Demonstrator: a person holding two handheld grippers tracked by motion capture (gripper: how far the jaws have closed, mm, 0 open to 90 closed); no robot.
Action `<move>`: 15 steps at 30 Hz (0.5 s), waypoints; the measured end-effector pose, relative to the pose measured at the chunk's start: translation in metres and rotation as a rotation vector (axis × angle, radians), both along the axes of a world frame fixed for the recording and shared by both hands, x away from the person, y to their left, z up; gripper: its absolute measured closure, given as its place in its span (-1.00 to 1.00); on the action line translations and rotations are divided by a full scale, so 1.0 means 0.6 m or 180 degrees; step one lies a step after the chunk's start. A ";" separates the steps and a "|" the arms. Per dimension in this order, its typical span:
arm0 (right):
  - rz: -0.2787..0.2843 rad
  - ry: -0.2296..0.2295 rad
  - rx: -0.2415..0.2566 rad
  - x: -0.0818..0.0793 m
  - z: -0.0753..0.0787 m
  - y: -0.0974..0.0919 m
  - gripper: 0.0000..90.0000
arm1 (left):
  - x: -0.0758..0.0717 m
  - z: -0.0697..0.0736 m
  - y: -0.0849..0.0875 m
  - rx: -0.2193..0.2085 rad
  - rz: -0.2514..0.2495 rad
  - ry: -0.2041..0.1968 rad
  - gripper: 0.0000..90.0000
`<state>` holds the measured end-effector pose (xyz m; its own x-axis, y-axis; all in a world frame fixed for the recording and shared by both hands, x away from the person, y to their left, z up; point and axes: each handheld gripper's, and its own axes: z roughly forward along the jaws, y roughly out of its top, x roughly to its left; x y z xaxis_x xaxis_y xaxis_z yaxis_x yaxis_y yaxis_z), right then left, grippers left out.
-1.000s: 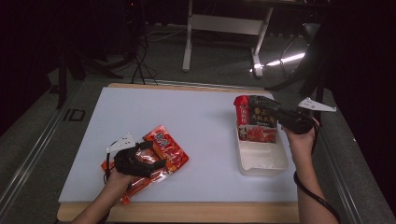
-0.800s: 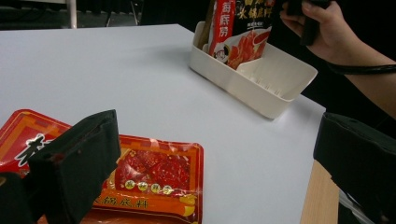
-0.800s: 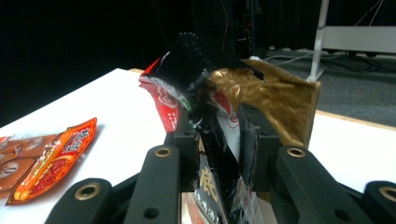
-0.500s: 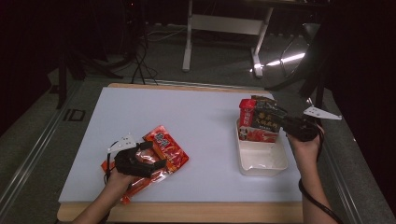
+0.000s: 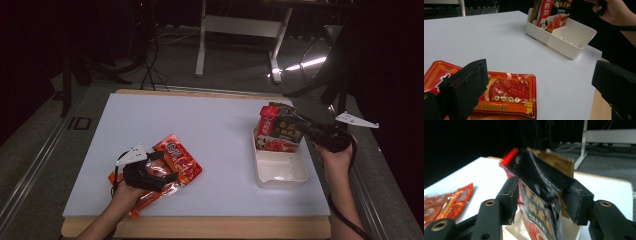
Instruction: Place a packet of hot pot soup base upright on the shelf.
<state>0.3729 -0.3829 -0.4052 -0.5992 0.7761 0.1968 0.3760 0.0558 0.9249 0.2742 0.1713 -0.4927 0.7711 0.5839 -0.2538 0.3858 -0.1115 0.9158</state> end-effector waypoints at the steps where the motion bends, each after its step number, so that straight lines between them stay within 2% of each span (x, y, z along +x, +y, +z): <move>1: 0.0009 -0.0025 0.0008 -0.003 0.006 0.000 0.02 | 0.000 0.001 0.001 -0.0004 0.0011 -0.0012 -0.97; 4: 0.0011 -0.0107 0.0012 -0.011 0.021 0.005 -0.05 | 0.000 0.001 0.003 -0.0012 0.0041 -0.0038 -0.97; 5: 0.0013 -0.0190 -0.0021 -0.020 0.035 0.012 -0.12 | 0.001 0.003 0.006 0.0000 0.0075 -0.0049 -0.97; 8: -0.0035 -0.0264 -0.0114 -0.033 0.054 0.026 -0.25 | 0.001 0.003 0.008 0.0008 0.0103 -0.0022 -0.97; 9: -0.0037 -0.0281 -0.0137 -0.036 0.057 0.029 -0.29 | 0.002 0.005 0.011 0.0020 0.0083 0.0061 -0.97; 10: -0.0033 -0.0295 -0.0153 -0.039 0.061 0.033 -0.33 | 0.002 0.005 0.011 0.0020 0.0083 0.0061 -0.97; 11: -0.0046 -0.0315 -0.0168 -0.042 0.065 0.038 -0.35 | 0.004 0.007 0.011 0.0045 0.0015 0.0189 -0.97; 12: -0.0064 -0.0378 -0.0163 -0.047 0.069 0.041 -0.35 | 0.003 0.008 0.011 0.0066 -0.0003 0.0196 -0.97; 15: 0.0012 -0.0505 -0.0019 -0.062 0.085 0.048 -0.48 | 0.002 0.009 0.008 0.0106 -0.0056 0.0196 -0.97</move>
<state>0.3358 -0.3539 -0.3541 -0.6252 0.7747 0.0947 0.2248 0.0626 0.9724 0.2753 0.1763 -0.4870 0.7648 0.5794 -0.2817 0.4391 -0.1487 0.8861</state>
